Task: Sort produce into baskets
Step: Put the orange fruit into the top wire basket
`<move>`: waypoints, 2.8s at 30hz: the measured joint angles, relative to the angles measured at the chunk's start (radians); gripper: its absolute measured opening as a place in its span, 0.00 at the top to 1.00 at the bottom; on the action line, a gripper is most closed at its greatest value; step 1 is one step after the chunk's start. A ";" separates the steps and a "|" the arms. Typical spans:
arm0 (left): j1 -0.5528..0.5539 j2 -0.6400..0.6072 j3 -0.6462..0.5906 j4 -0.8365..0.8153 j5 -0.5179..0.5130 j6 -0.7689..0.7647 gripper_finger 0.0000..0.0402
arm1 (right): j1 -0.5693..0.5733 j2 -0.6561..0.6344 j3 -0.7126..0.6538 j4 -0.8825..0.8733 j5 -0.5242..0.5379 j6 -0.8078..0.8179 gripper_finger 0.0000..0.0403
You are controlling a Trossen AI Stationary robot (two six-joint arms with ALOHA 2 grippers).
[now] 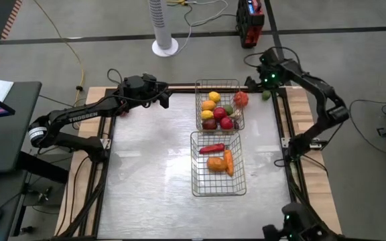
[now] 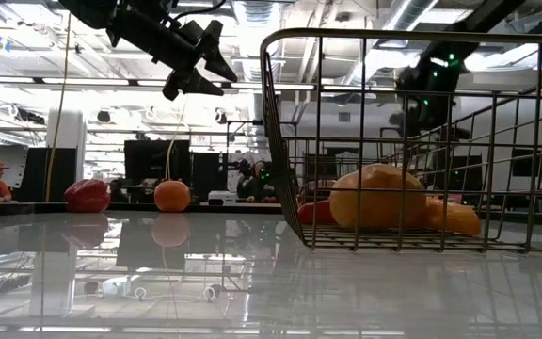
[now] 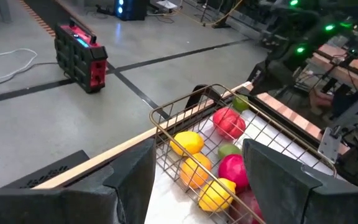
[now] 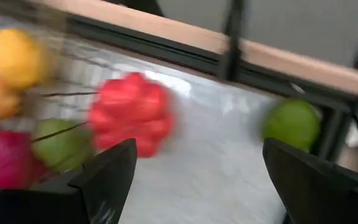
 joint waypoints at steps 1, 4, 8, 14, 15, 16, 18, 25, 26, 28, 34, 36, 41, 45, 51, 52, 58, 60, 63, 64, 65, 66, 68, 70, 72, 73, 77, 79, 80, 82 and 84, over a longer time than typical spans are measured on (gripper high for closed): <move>0.000 0.000 0.000 0.000 0.000 0.001 0.44 | -0.016 0.016 0.000 -0.006 0.005 0.009 0.07; 0.000 0.000 0.000 0.000 -0.001 0.017 0.44 | -0.042 0.067 0.001 -0.008 0.011 0.019 0.07; 0.000 0.000 0.000 0.000 -0.001 0.023 0.44 | -0.025 0.124 0.017 -0.008 0.065 0.020 0.07; 0.000 0.000 0.000 -0.001 -0.001 0.022 0.44 | -0.006 0.168 0.018 -0.006 0.171 0.019 0.07; 0.000 0.000 0.000 0.000 -0.001 0.020 0.44 | -0.005 0.172 0.018 -0.004 0.180 0.019 0.07; 0.000 0.000 0.000 -0.001 -0.001 0.019 0.44 | -0.005 0.178 0.018 0.002 0.186 0.021 0.07; 0.000 0.000 0.000 -0.001 -0.002 0.018 0.44 | 0.000 0.185 0.018 0.020 0.194 0.033 0.09; 0.000 0.000 0.000 -0.001 -0.002 0.019 0.44 | -0.008 0.185 0.018 0.063 0.202 0.087 0.20; 0.000 0.000 0.000 -0.001 -0.002 0.019 0.44 | -0.009 0.185 0.018 0.063 0.203 0.090 0.22; 0.000 0.000 0.000 -0.001 -0.002 0.019 0.44 | -0.008 0.184 0.019 0.050 0.197 0.098 0.25; 0.000 0.000 0.000 -0.001 -0.001 0.015 0.44 | -0.006 0.182 0.089 -0.050 0.176 0.041 0.28; 0.000 0.000 0.000 -0.001 -0.001 0.021 0.44 | -0.006 0.182 0.105 -0.057 0.174 0.020 0.28; 0.000 0.000 0.000 0.001 -0.001 0.040 0.44 | -0.018 0.184 0.119 -0.092 0.137 -0.030 0.28; 0.000 0.000 0.000 0.000 -0.002 0.042 0.44 | -0.001 0.180 0.119 -0.099 0.107 -0.082 0.28; 0.011 -0.043 0.000 -0.083 -0.010 -0.017 0.44 | 0.062 0.069 0.118 -0.046 0.081 -0.102 0.28; 0.017 -0.059 0.001 -0.118 -0.024 -0.033 0.44 | 0.078 0.040 0.118 -0.028 0.081 -0.103 0.28; 0.102 -0.121 0.001 -0.409 -0.148 -0.121 0.44 | 0.204 -0.096 0.119 0.117 0.077 -0.086 0.28; 0.154 -0.104 0.001 -0.475 -0.114 -0.116 0.44 | 0.241 -0.115 0.119 0.158 0.076 -0.065 0.28; 0.225 -0.044 0.001 -0.488 0.010 -0.085 0.44 | 0.292 -0.127 0.119 0.213 0.067 -0.020 0.28; 0.248 -0.022 0.001 -0.488 0.044 -0.073 0.44 | 0.310 -0.127 0.119 0.226 0.055 -0.010 0.28; 0.268 0.003 0.009 -0.497 0.065 -0.064 0.44 | 0.327 -0.127 0.119 0.238 0.044 0.002 0.28; 0.285 0.030 0.022 -0.501 0.077 -0.052 0.44 | 0.344 -0.127 0.119 0.244 0.033 0.011 0.28; 0.314 0.084 0.054 -0.521 0.085 -0.037 0.44 | 0.378 -0.127 0.119 0.240 0.024 0.033 0.28; 0.332 0.137 0.089 -0.547 0.077 -0.023 0.44 | 0.406 -0.127 0.119 0.235 0.024 0.046 0.28; 0.335 0.191 0.121 -0.550 0.071 -0.004 0.43 | 0.436 -0.127 0.119 0.235 0.025 0.060 0.28; 0.335 0.217 0.134 -0.550 0.072 0.003 0.42 | 0.447 -0.127 0.119 0.236 0.025 0.062 0.28; 0.335 0.316 0.193 -0.547 0.070 0.036 0.34 | 0.490 -0.127 0.118 0.235 0.026 0.080 0.28; 0.335 0.359 0.223 -0.556 0.048 0.052 0.28 | 0.503 -0.127 0.118 0.234 0.026 0.092 0.28; 0.335 0.377 0.236 -0.567 0.031 0.059 0.25 | 0.509 -0.127 0.118 0.231 0.026 0.099 0.28; 0.335 0.403 0.255 -0.589 -0.014 0.073 0.19 | 0.518 -0.128 0.118 0.220 0.032 0.114 0.28; 0.335 0.420 0.264 -0.589 -0.059 0.101 0.13 | 0.523 -0.129 0.118 0.220 0.033 0.122 0.28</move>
